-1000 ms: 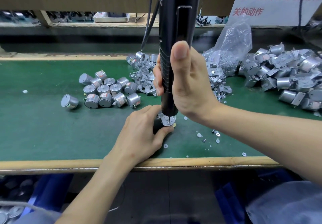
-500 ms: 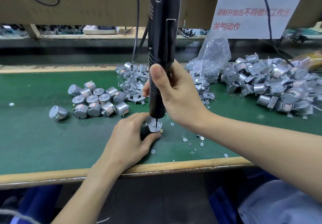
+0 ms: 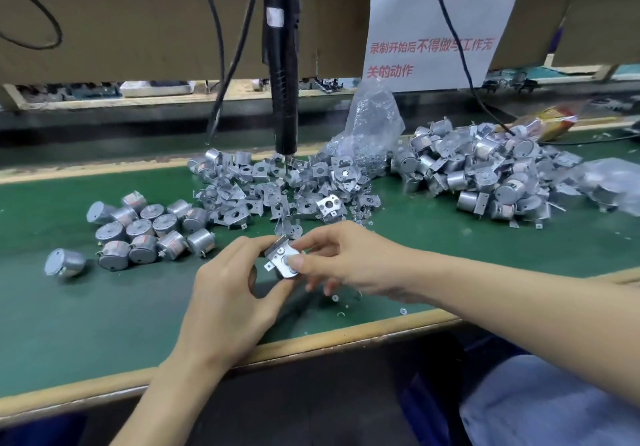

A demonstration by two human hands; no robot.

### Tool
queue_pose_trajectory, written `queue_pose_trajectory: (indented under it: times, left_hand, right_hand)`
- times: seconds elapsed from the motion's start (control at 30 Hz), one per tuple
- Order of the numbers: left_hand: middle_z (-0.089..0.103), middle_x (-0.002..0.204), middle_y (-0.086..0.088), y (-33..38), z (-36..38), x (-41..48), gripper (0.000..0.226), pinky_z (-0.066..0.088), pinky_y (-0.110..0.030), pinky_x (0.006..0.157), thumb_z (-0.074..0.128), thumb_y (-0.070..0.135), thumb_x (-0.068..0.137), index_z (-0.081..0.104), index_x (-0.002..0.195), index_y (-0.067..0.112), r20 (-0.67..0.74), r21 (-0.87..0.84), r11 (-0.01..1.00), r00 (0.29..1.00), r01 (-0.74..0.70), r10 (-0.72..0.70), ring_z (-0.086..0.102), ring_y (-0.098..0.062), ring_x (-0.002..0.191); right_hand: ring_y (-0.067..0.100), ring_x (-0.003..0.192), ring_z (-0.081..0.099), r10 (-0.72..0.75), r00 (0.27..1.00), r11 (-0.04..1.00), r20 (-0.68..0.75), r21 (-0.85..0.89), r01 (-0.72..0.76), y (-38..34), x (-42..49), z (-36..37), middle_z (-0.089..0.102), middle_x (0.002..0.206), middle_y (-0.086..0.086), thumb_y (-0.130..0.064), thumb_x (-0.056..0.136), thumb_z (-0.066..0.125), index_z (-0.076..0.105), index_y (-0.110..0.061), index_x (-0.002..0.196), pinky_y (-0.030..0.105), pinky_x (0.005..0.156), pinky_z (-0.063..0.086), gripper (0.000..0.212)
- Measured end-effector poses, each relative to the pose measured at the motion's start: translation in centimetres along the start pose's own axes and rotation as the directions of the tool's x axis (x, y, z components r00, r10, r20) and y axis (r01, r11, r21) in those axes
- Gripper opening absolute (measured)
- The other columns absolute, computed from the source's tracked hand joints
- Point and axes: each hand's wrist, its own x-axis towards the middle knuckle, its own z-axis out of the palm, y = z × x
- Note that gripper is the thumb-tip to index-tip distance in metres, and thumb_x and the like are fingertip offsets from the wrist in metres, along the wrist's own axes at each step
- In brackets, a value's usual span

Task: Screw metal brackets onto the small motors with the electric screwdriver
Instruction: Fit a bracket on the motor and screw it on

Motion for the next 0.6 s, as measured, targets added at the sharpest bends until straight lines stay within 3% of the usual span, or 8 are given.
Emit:
queue_pose_trajectory:
  times: [0.1,0.2,0.3,0.37,0.43,0.5,0.6]
  left_hand:
    - [0.044,0.076,0.028,0.6,0.6,0.0,0.045,0.035,-0.005,0.068,0.084,0.016,0.069,0.067,0.111,0.015,-0.005,0.007,1.000,1.000,-0.011,0.011,0.048,0.003,0.070]
    - [0.050,0.084,0.026,1.0,1.1,0.1,0.044,0.035,-0.004,0.074,0.080,0.031,0.077,0.065,0.116,0.017,-0.033,-0.005,0.999,0.998,-0.050,0.050,0.049,0.006,0.077]
    - [0.055,0.098,0.014,0.3,1.0,0.4,0.053,0.036,-0.011,0.081,0.071,0.046,0.081,0.059,0.125,0.018,-0.037,0.056,0.998,0.999,-0.002,0.004,0.049,-0.002,0.081]
    - [0.053,0.104,0.005,-1.0,0.6,0.6,0.051,0.041,-0.025,0.084,0.068,0.046,0.087,0.058,0.126,0.016,-0.056,0.160,0.983,0.995,0.088,-0.080,0.054,-0.018,0.086]
    - [0.053,0.118,-0.005,-2.3,0.2,0.8,0.052,0.046,-0.042,0.091,0.069,0.041,0.087,0.056,0.130,0.014,-0.065,0.239,0.949,0.978,0.206,-0.196,0.058,-0.029,0.098]
    - [0.049,0.126,-0.008,-3.3,-0.3,0.8,0.054,0.048,-0.047,0.090,0.071,0.036,0.085,0.056,0.131,0.013,-0.093,0.273,0.920,0.960,0.281,-0.265,0.058,-0.030,0.104]
    - [0.045,0.133,-0.007,-4.3,-0.7,0.8,0.055,0.050,-0.051,0.088,0.071,0.033,0.085,0.055,0.134,0.013,-0.091,0.301,0.892,0.941,0.338,-0.326,0.059,-0.032,0.108]
  right_hand:
    - [0.010,0.071,0.067,0.052,0.998,0.989,0.041,0.136,-0.057,0.3,-0.8,-0.5,0.073,0.090,0.003,-0.018,0.096,0.071,0.063,-0.013,0.121,0.022,0.061,0.051,0.027]
    - [0.009,0.071,0.066,0.038,0.999,0.987,0.001,0.155,-0.038,0.3,-1.5,-1.4,0.072,0.095,0.008,-0.012,0.094,0.072,0.061,-0.007,0.129,0.022,0.061,0.052,0.037]
    - [0.008,0.067,0.063,-0.003,0.977,0.971,-0.212,0.232,0.054,-0.4,-1.8,-4.1,0.072,0.105,0.011,-0.010,0.093,0.073,0.064,-0.002,0.128,0.021,0.059,0.050,0.036]
    - [0.008,0.064,0.060,0.006,0.918,0.932,-0.397,0.335,0.138,-0.9,-2.1,-7.0,0.070,0.102,0.010,-0.009,0.096,0.068,0.065,0.001,0.124,0.019,0.057,0.047,0.030]
    - [0.007,0.060,0.054,0.062,0.807,0.876,-0.587,0.419,0.238,-0.7,-2.6,-10.3,0.064,0.091,0.005,-0.008,0.097,0.061,0.065,0.000,0.108,0.018,0.055,0.044,0.014]
    - [0.007,0.056,0.047,0.167,0.645,0.815,-0.746,0.473,0.335,0.0,-3.3,-13.6,0.057,0.081,0.000,-0.007,0.095,0.054,0.059,-0.008,0.095,0.019,0.053,0.039,0.005]
    - [0.007,0.049,0.041,0.368,0.367,0.725,-0.854,0.511,0.462,1.5,-4.5,-17.8,0.051,0.070,-0.003,-0.016,0.099,0.043,0.050,-0.017,0.086,0.020,0.044,0.034,0.014]
